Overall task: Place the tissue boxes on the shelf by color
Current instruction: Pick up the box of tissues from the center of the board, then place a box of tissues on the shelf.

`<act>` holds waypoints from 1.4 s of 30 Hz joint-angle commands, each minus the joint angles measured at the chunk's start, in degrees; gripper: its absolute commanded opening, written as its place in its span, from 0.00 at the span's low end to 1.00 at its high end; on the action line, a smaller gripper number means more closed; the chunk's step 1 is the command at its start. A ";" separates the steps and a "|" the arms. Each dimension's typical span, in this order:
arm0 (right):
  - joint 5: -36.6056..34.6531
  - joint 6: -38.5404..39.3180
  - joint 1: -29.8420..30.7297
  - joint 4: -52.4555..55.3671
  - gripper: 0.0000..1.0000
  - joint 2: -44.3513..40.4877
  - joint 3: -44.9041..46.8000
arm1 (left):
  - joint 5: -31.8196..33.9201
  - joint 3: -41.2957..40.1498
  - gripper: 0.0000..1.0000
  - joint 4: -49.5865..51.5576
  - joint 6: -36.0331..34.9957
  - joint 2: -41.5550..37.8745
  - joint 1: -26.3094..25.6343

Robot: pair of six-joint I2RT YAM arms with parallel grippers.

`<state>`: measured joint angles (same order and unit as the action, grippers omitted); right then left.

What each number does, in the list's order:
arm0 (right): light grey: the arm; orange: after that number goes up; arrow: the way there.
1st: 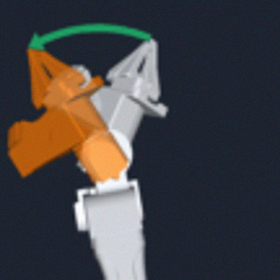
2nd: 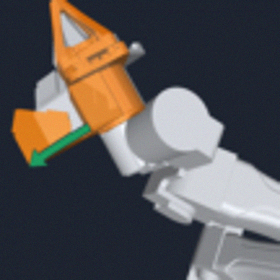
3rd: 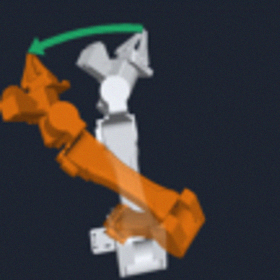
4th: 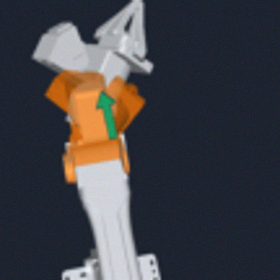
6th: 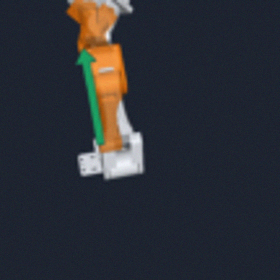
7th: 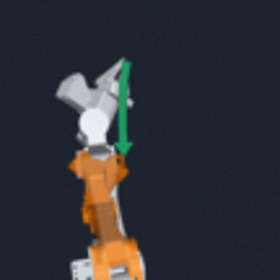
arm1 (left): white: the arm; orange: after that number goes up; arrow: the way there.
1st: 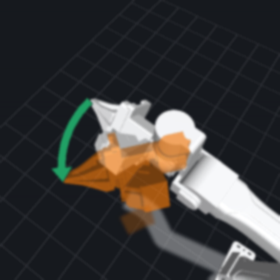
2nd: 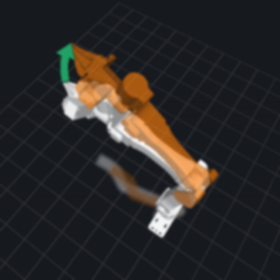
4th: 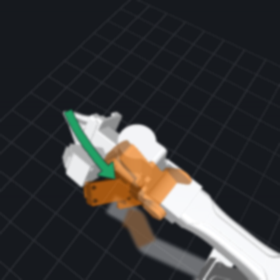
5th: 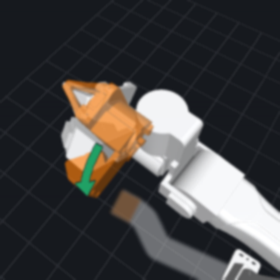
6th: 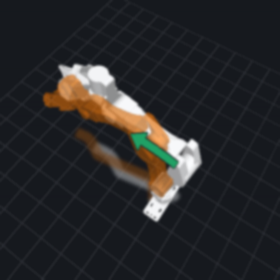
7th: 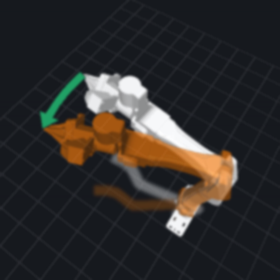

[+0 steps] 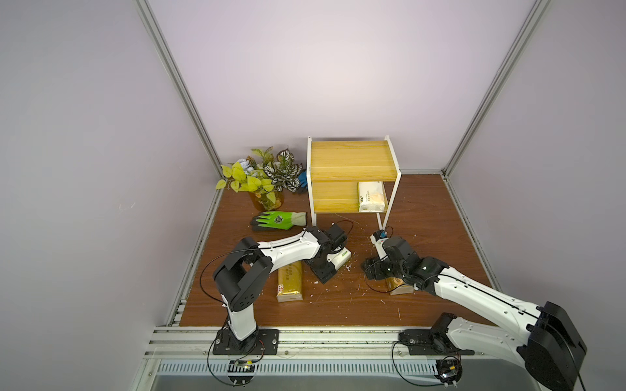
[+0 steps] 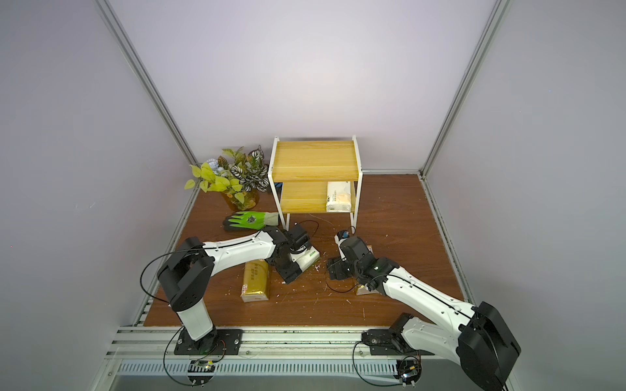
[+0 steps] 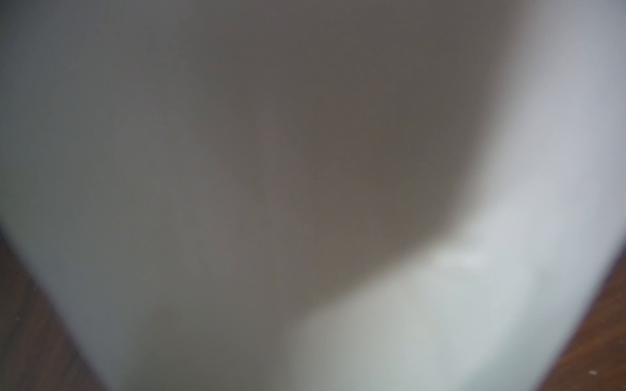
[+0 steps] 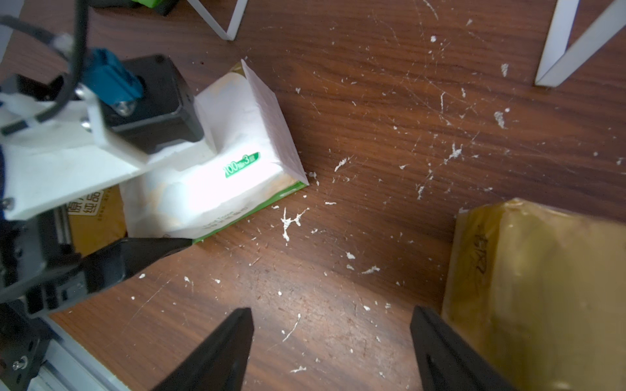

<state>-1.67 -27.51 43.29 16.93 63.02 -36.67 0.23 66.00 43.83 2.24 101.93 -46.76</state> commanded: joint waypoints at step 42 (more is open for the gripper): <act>-4.05 -0.61 -0.20 -2.18 0.77 -3.82 -0.24 | 23.64 1.46 0.00 -17.99 36.46 -17.32 -10.89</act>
<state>-4.23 -27.53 43.27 14.33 61.45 -35.64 21.39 62.98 29.12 36.75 81.52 -57.47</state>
